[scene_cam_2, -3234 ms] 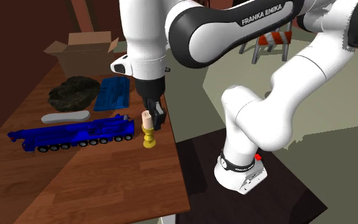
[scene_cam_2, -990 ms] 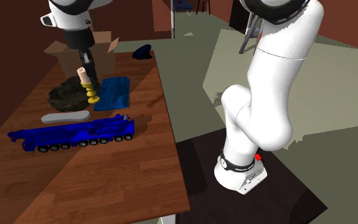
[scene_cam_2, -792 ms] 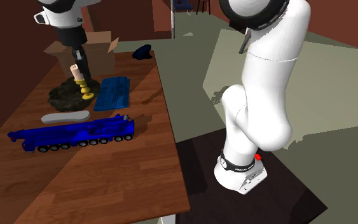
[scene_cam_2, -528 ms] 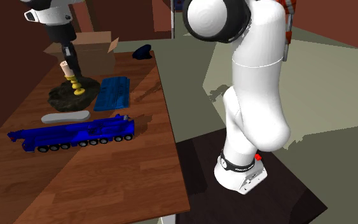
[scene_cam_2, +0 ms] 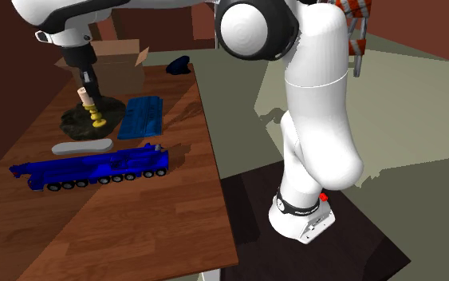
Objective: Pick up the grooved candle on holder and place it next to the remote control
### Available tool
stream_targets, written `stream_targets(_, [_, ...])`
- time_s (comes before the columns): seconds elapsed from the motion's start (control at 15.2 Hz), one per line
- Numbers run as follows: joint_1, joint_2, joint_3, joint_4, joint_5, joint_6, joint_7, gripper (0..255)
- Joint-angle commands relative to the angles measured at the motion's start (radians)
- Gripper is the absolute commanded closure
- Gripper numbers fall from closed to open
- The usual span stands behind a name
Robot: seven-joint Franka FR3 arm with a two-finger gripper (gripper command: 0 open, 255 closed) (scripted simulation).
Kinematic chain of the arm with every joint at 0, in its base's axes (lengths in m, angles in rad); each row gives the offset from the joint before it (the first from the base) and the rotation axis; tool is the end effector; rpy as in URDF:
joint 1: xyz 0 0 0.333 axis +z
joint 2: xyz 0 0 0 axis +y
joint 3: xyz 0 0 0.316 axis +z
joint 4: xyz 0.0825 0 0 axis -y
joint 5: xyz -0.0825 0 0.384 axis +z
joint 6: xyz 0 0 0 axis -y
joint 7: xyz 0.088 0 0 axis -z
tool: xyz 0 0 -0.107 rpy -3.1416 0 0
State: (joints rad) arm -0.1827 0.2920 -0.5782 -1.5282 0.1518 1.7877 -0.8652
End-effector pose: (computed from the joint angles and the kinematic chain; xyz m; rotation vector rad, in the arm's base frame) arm 0.4999 -0.4010 0.5131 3.1205 0.1458 0.0059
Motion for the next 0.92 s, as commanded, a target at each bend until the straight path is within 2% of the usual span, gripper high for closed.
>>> stream_targets(0.0, [0.002, 0.002, 0.001, -0.026, 0.002, 0.028, -0.001, 255])
stream_targets(0.86, [0.005, 0.031, 0.012, -0.166, 0.024, 0.192, -0.016, 255])
